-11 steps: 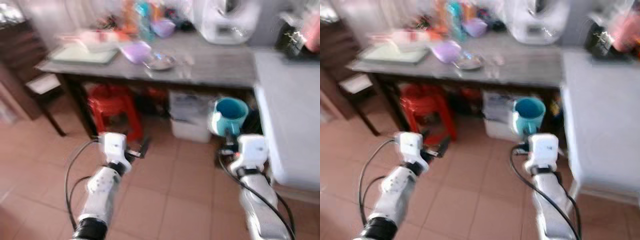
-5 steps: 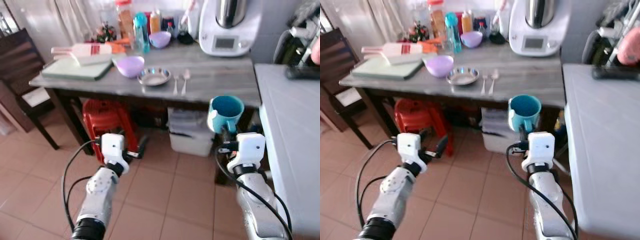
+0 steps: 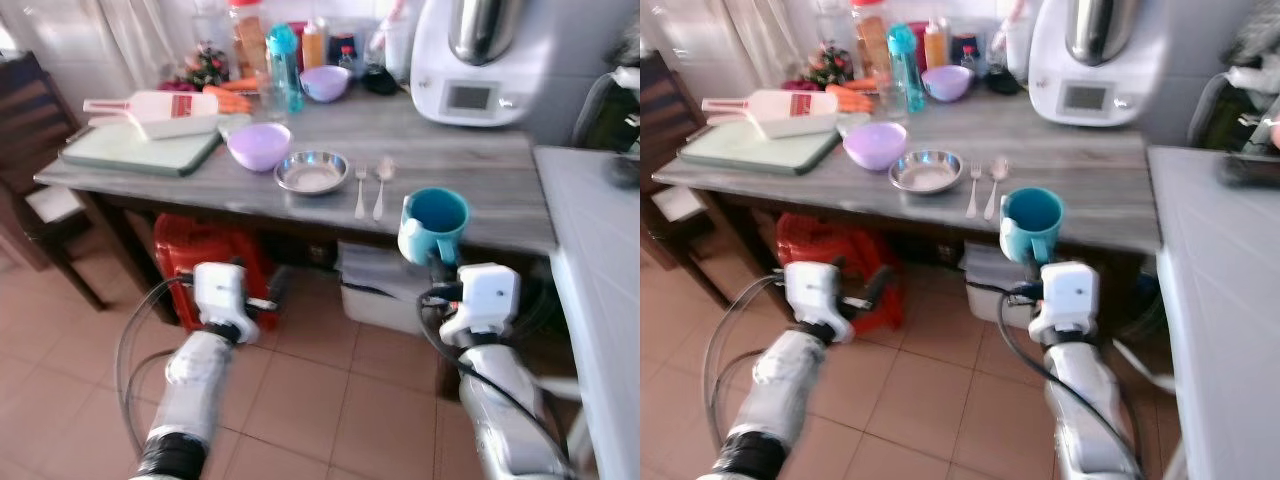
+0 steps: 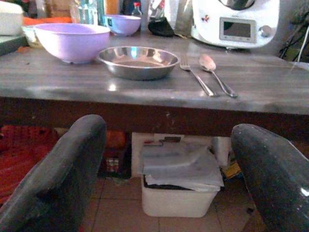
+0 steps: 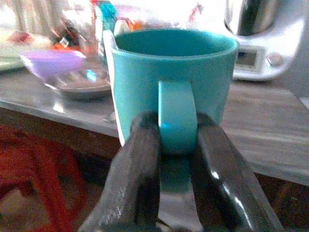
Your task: Setting the table
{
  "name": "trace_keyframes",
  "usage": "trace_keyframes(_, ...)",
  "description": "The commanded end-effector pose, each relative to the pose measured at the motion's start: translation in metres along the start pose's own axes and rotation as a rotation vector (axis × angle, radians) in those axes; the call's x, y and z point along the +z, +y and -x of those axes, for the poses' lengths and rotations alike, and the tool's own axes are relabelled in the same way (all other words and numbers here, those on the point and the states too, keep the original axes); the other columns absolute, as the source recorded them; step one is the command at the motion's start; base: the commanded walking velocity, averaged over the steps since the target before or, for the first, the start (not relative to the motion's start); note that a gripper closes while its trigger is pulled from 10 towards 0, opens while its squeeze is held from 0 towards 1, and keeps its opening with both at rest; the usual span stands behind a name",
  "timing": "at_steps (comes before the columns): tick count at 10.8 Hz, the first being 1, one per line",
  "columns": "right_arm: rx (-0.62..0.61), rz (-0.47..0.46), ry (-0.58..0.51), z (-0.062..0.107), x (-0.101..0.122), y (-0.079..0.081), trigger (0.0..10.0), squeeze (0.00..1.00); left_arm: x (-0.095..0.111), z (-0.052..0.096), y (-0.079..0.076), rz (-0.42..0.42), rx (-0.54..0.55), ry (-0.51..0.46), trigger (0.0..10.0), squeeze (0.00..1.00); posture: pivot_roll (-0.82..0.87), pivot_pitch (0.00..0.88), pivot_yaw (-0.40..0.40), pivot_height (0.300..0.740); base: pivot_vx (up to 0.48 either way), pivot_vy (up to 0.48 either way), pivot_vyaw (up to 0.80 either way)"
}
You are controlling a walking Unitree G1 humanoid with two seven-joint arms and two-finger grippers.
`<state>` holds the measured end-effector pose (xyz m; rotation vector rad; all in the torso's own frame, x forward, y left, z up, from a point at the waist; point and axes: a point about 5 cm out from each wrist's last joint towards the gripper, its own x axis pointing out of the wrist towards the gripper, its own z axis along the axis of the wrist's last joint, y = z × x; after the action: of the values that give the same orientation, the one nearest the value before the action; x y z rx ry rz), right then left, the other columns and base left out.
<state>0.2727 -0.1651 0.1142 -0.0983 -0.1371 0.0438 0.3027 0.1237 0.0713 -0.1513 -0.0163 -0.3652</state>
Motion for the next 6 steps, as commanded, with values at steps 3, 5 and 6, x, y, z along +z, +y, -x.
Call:
trace_keyframes(3,0.033,-0.005,-0.064,-0.004,0.014,0.010,10.0,0.00,0.006,0.003,0.015,-0.030,0.047,-0.012,10.0,0.00,0.01,0.000,0.068,0.740,0.457,0.000,0.00)
trace_keyframes(5,0.044,0.019,-0.096,-0.001,0.023,0.011,10.0,0.00,0.022,-0.001,0.010,-0.034,0.036,-0.076,10.0,0.00,0.00,0.000,0.057,0.740,0.429,0.000,0.00)
trace_keyframes(6,0.044,0.021,-0.102,0.004,0.026,0.012,10.0,0.00,0.027,0.001,0.011,-0.038,0.039,-0.094,10.0,0.00,0.00,0.000,0.053,0.740,0.420,0.000,0.00)
